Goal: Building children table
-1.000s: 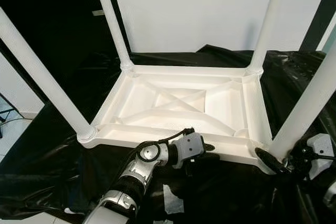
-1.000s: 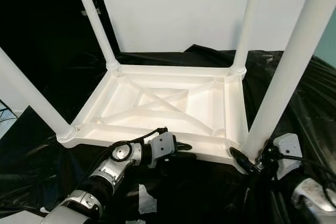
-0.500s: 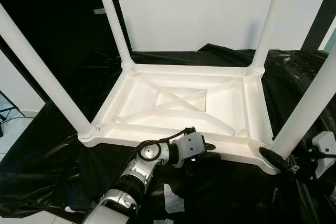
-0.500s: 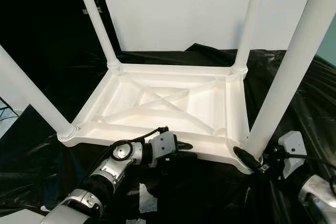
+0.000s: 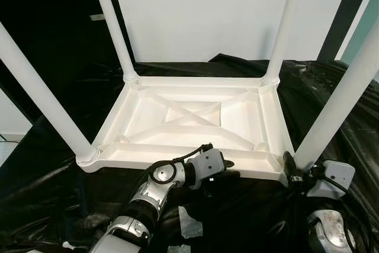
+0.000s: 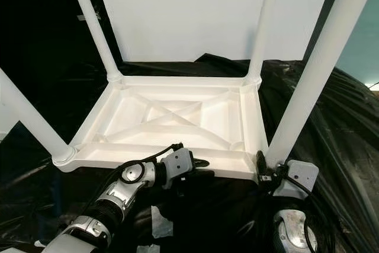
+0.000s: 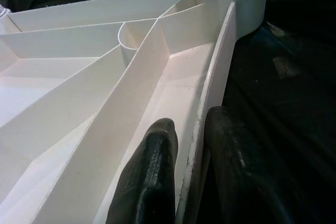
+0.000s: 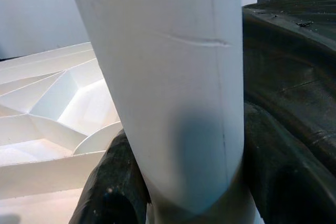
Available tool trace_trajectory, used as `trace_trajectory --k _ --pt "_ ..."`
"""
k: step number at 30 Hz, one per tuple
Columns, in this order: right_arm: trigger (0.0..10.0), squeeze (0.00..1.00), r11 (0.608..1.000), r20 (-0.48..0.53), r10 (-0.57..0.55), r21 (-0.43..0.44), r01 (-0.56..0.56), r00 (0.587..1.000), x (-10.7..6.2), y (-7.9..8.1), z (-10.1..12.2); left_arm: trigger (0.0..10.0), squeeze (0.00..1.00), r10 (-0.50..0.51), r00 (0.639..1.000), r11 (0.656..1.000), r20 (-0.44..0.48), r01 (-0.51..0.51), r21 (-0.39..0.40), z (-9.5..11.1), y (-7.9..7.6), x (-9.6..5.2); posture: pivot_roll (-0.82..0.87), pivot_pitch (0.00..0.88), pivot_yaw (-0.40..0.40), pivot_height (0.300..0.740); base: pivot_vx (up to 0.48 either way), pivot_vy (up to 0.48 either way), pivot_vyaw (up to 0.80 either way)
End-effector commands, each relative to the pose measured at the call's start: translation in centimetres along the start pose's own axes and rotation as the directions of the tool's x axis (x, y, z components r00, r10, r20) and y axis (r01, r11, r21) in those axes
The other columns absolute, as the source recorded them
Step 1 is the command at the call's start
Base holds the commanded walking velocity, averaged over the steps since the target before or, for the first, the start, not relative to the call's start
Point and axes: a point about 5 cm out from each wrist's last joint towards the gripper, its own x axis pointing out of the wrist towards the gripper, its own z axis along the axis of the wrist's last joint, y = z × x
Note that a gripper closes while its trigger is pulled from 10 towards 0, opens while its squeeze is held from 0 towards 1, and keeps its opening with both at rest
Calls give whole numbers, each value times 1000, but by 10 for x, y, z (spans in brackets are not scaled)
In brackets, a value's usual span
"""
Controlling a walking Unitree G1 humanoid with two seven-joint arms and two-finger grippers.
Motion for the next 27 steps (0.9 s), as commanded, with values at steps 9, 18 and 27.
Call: trace_trajectory --k 9,18,27 --pt "10000 1000 983 -88 175 -47 -179 981 0 24 -15 10000 0 22 992 995 -121 -34 -94 -28 -21 1 -88 0 56 740 0 0 0" --pt "10000 0 811 -126 551 -152 -565 825 -1 -2 7 10000 0 27 993 994 -117 -39 -100 -27 -22 4 -96 0 56 740 0 0 0" --pt "10000 0 688 -249 654 -196 -698 714 4 -31 15 10000 0 26 993 995 -118 -38 -95 -28 -21 3 -92 0 70 740 0 0 0"
